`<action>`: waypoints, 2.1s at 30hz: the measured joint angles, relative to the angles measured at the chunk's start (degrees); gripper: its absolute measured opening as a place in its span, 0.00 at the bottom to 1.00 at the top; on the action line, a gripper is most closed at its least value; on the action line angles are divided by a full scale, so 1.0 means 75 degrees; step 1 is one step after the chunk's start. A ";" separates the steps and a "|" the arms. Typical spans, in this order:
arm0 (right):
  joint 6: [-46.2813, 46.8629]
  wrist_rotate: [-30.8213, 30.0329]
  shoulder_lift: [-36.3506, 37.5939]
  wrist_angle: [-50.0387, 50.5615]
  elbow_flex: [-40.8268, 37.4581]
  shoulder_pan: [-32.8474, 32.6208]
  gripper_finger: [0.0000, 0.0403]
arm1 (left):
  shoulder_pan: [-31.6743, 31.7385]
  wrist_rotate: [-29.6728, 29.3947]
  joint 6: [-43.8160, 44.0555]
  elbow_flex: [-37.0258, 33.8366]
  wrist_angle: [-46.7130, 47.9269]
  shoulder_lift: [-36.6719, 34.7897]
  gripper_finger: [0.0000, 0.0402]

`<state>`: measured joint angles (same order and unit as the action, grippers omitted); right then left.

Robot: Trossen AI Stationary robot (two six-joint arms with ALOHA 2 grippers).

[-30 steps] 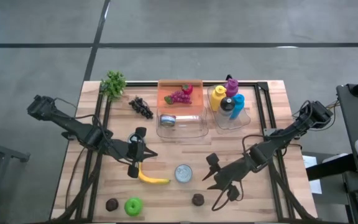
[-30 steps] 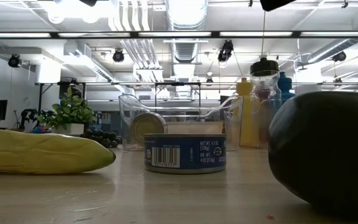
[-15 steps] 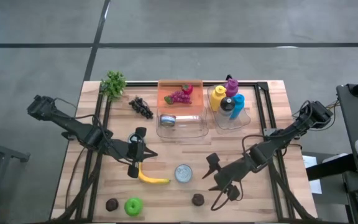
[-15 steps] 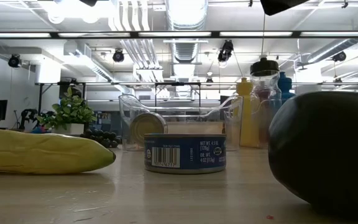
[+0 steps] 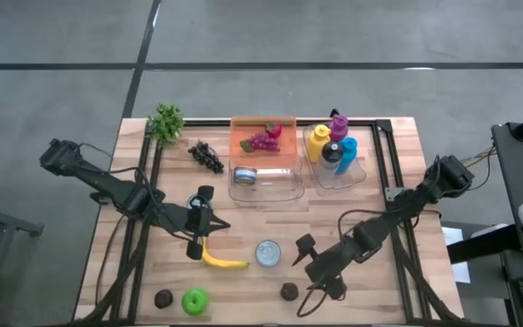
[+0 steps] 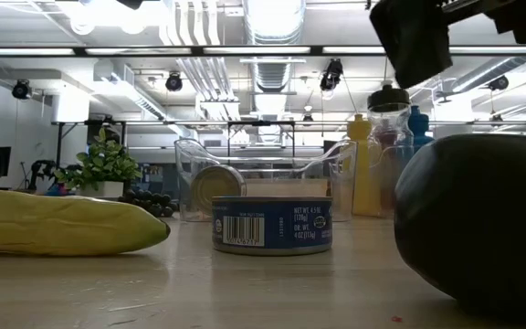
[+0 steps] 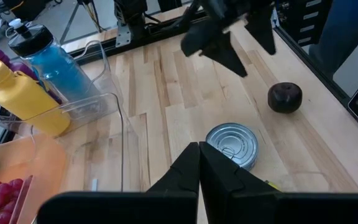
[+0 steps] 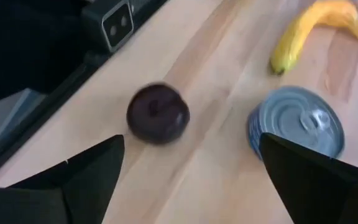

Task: Pick & Place Food Item
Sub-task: Put the right plum into the orange bin

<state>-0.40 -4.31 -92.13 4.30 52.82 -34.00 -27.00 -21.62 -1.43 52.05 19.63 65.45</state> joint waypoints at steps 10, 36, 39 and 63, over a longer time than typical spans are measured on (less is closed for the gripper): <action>0.0000 -0.0007 -0.1174 -0.1491 0.0000 0.0006 0.93 | 0.0000 0.0001 0.0000 0.0000 0.0001 0.0000 0.02; -0.0550 0.0590 -0.1735 -0.2449 0.0000 0.0003 0.93 | 0.0006 0.0001 0.0000 0.0000 0.0013 0.0000 0.02; -0.0569 0.0590 -0.1732 -0.2446 0.0000 0.0003 0.93 | 0.0006 0.0000 0.0000 0.0000 0.0013 0.0000 0.02; -0.0581 0.0726 -0.2926 -0.3163 0.0428 0.0035 0.93 | 0.0003 -0.0001 0.0000 0.0000 0.0061 0.0000 0.02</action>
<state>-4.76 1.14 -114.08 -19.42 56.03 -33.74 -26.98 -21.62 -1.43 52.05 20.08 65.45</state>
